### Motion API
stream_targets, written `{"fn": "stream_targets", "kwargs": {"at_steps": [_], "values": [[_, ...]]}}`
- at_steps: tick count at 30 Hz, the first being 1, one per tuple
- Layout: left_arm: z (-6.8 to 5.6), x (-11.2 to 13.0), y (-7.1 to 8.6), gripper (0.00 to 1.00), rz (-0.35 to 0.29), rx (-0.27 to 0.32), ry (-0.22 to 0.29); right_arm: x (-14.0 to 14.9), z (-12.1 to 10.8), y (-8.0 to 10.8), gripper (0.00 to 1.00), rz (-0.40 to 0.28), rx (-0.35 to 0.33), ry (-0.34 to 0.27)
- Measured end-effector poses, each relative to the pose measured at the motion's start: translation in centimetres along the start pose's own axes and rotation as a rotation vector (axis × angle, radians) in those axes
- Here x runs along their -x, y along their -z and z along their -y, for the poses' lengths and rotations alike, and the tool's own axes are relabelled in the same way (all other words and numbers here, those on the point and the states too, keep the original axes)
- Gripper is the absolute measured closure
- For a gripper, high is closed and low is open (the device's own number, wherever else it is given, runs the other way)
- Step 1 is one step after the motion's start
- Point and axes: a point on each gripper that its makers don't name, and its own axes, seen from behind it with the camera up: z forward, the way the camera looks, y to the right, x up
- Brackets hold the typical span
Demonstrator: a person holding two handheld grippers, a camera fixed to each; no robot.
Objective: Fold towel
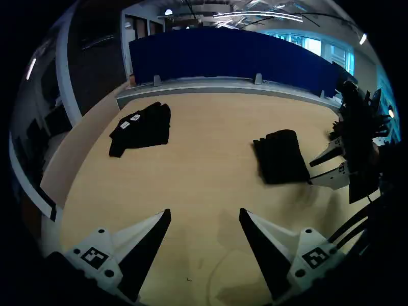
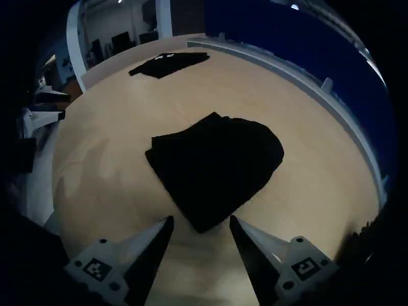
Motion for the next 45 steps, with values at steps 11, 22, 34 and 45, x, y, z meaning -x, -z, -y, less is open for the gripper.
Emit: {"fn": "stream_targets", "kwargs": {"at_steps": [11,22,34,45], "values": [[0.1,-0.1,0.2,0.0,-0.002,-0.001,0.001,1.2,0.2,-0.5,0.39,0.023,0.003,-0.011],[0.0,-0.1,0.3,0.0,-0.003,-0.002,0.001,1.5,-0.1,-0.8,0.75,0.028,0.016,-0.018],[-0.1,0.0,0.1,0.0,0.0,-0.001,-0.002,1.2,-0.3,-0.8,0.95,0.021,0.012,0.006],[-0.2,-0.5,-0.3,0.0,-0.002,0.006,0.006,-2.4,-2.2,0.9,0.95,-0.049,0.044,0.015]]}}
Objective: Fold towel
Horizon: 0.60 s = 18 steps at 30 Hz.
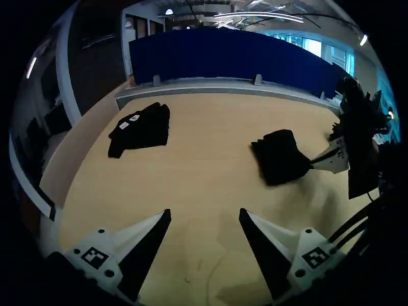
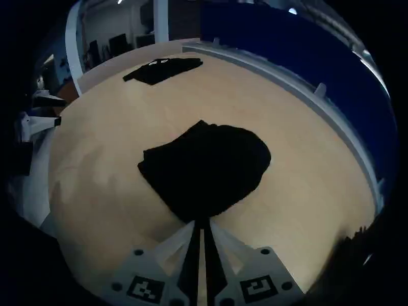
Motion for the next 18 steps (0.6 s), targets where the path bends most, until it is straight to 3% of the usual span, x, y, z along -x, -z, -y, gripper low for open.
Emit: {"fn": "stream_targets", "kwargs": {"at_steps": [9,18], "values": [[-0.5,-0.8,-0.1,0.0,-0.004,0.009,-0.008,-4.2,-1.9,2.5,0.95,-0.053,0.024,0.04],[-1.0,-1.8,-0.2,0.0,-0.023,0.024,-0.016,-9.3,-4.1,6.7,0.95,-0.13,0.056,0.063]]}}
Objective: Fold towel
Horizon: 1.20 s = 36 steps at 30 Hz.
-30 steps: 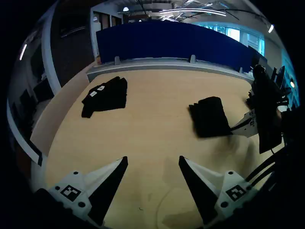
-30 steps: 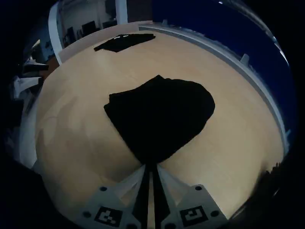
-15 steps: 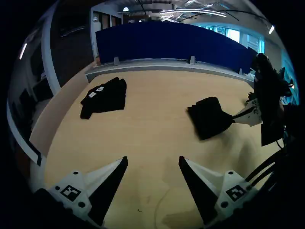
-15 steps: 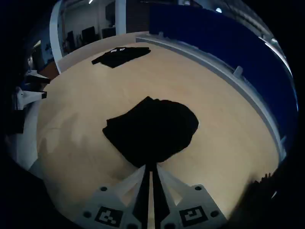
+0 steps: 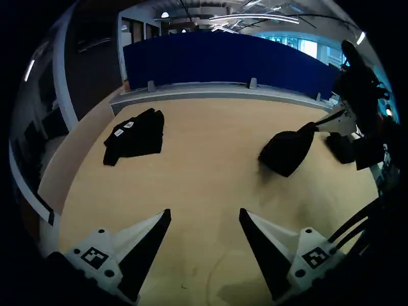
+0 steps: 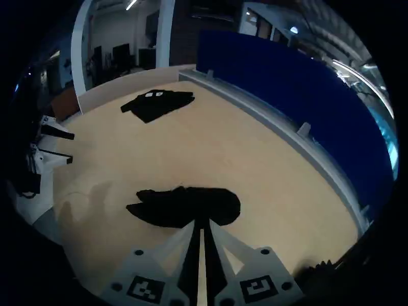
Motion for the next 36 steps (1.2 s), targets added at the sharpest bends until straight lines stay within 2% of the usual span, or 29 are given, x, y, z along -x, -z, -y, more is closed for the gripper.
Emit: {"fn": "stream_targets", "kwargs": {"at_steps": [6,12,26,36], "values": [[-0.2,-0.5,-0.1,0.01,-0.01,0.007,-0.004,-2.7,-1.7,2.5,0.96,-0.042,0.022,0.009],[-0.7,-0.9,-0.1,0.0,-0.017,0.015,-0.007,-3.4,-3.6,4.2,0.95,-0.053,0.049,0.01],[-1.9,-1.8,-0.2,0.0,-0.021,0.028,-0.035,-2.3,-9.2,7.1,0.95,-0.056,0.119,-0.03],[-2.5,-2.1,-0.7,0.0,-0.017,0.03,-0.052,-0.4,-15.4,9.8,0.96,-0.031,0.187,-0.046]]}}
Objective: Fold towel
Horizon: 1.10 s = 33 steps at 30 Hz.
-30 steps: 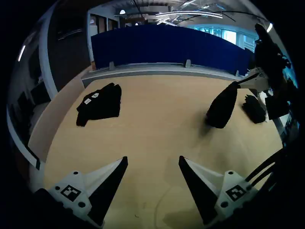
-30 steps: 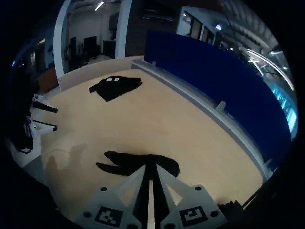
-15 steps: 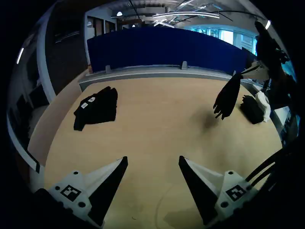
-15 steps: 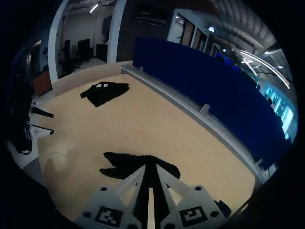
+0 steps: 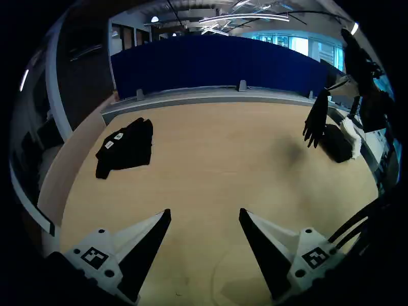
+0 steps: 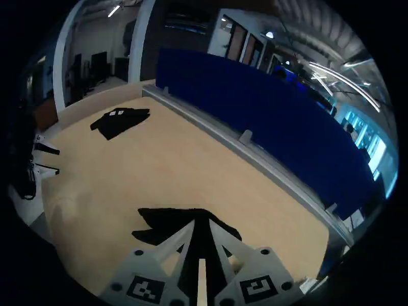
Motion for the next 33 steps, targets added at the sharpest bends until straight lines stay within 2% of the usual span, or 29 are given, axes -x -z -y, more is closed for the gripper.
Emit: {"fn": "stream_targets", "kwargs": {"at_steps": [12,18,27,33], "values": [[-0.7,-0.2,-0.6,0.0,0.012,-0.005,-0.004,2.1,-8.3,1.4,0.96,0.041,0.083,-0.004],[-1.1,-0.3,-1.0,0.01,0.016,-0.004,0.0,2.7,-11.8,1.6,0.96,0.05,0.115,-0.025],[-1.6,-0.7,-1.4,0.0,0.023,-0.01,-0.017,2.2,-16.1,1.8,0.96,0.038,0.15,-0.053],[-1.9,-0.9,-1.5,0.0,0.024,-0.011,-0.013,2.6,-17.8,1.7,0.96,0.046,0.161,-0.061]]}}
